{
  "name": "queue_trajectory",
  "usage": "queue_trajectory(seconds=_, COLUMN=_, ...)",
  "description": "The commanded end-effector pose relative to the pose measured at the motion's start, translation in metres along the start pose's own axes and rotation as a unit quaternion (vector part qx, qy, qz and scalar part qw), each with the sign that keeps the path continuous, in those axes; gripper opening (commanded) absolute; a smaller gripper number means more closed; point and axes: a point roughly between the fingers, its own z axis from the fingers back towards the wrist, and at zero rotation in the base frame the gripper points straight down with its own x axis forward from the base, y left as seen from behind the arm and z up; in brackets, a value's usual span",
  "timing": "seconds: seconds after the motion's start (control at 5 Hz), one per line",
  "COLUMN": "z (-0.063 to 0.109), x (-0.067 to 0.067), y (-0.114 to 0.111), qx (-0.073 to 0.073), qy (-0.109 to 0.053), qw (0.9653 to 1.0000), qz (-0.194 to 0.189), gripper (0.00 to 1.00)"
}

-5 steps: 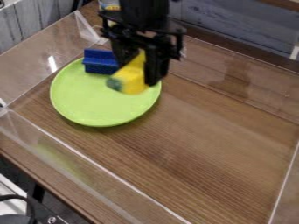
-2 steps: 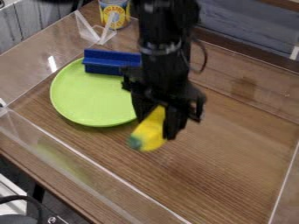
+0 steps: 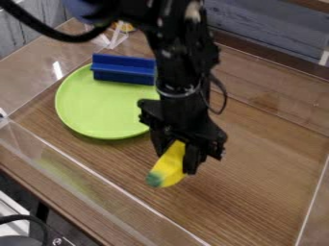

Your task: Remove the banana from inside the green plate and put it on the table

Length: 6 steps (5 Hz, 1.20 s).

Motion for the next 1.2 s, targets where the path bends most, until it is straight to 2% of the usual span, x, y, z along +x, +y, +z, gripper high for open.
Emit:
queue_trajectory(seconds=0.0, z=-0.005, x=0.009, y=-0.001, qx=0.001, qy=-0.014, qw=0.9999, qz=-0.007, gripper=0.0)
queue_trajectory(seconds=0.4, z=-0.012, x=0.025, y=0.006, qx=-0.001, qy=-0.015, qw=0.9999, qz=-0.004, gripper=0.0)
queue_trajectory(seconds=0.6, z=-0.012, x=0.025, y=0.005, qx=-0.002, qy=-0.015, qw=0.9999, qz=-0.001, gripper=1.0)
queue_trajectory(seconds=1.0, z=-0.002, x=0.027, y=0.006, qx=-0.001, qy=-0.016, qw=0.9999, qz=0.004, gripper=1.0)
